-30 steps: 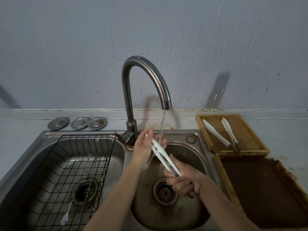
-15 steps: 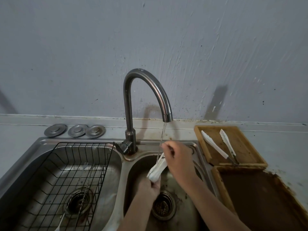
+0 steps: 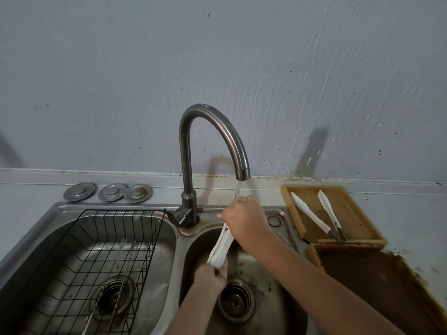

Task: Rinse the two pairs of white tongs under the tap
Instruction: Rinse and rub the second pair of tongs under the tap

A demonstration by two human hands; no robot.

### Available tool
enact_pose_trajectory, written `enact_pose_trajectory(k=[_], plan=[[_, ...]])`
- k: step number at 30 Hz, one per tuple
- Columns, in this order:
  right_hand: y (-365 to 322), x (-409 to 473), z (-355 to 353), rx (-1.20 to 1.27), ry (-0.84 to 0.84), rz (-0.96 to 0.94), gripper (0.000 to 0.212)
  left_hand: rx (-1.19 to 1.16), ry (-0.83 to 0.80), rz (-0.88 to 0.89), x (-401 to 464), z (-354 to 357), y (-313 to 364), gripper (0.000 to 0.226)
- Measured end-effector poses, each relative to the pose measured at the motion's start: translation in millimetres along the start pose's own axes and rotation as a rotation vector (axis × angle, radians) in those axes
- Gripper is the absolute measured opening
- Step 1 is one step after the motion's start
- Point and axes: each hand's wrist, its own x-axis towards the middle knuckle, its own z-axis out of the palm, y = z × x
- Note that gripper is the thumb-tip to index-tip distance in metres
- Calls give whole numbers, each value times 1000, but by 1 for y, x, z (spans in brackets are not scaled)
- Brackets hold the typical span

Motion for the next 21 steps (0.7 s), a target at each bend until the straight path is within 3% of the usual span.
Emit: enact_pose_trajectory(k=[3, 5, 11, 13, 16, 18, 21], plan=[[-12, -14, 20, -158, -118, -106, 14, 270, 51, 182, 11, -4, 14, 35], [-26, -30, 37, -102, -177, -155, 27, 453, 101, 254, 6, -16, 21, 23], [-27, -33, 58, -15, -115, -32, 52, 597, 59, 374, -5, 2, 37, 19], [-26, -33, 56, 150, -119, 61, 53, 693, 29, 318, -11, 5, 43, 28], [-25, -34, 66, 520, -282, 323, 52, 875, -2, 273, -25, 11, 49, 29], [-29, -39, 67, 743, -313, 438, 54, 956, -22, 299, -31, 18, 55, 24], [-36, -42, 71, 1196, -320, 696, 65, 1063, 53, 495, -24, 27, 64, 46]])
